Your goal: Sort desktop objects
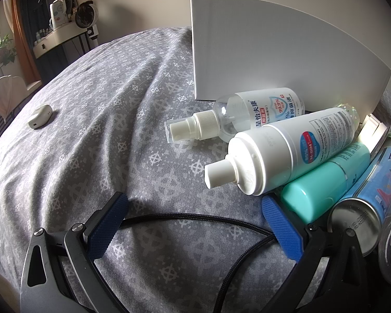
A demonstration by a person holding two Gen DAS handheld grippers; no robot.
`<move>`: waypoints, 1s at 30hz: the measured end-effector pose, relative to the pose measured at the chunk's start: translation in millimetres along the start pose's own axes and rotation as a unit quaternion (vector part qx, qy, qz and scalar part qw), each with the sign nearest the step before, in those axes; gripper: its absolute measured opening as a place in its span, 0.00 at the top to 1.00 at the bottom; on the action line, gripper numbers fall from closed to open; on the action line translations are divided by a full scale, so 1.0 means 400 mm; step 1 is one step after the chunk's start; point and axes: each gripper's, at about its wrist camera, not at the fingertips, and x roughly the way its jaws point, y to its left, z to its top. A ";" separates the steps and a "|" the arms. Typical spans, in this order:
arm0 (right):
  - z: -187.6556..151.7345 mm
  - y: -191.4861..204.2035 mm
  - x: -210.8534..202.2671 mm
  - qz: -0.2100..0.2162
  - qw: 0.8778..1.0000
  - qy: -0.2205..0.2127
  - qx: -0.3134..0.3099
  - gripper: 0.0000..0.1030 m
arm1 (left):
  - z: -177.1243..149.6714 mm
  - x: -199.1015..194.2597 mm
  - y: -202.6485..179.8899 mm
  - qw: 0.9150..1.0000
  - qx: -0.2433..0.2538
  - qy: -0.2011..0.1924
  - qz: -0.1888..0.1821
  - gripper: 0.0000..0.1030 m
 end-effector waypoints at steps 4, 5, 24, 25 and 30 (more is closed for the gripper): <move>-0.002 -0.002 -0.002 0.000 1.000 0.000 0.000 0.00 | 0.000 0.000 0.000 1.000 0.000 0.000 0.000 0.00; -0.003 -0.002 -0.002 0.000 1.000 0.000 0.000 0.00 | -0.001 0.000 0.000 1.000 0.000 0.000 0.000 0.00; -0.002 -0.002 -0.003 0.000 1.000 0.000 0.000 0.00 | 0.000 -0.001 -0.004 1.000 -0.001 -0.001 -0.001 0.00; -0.001 0.000 -0.003 0.000 1.000 -0.001 0.000 0.00 | 0.001 -0.001 -0.004 1.000 -0.001 -0.001 -0.001 0.00; -0.001 0.004 -0.001 0.001 1.000 -0.002 0.000 0.00 | 0.001 -0.001 -0.004 1.000 -0.001 0.000 0.000 0.00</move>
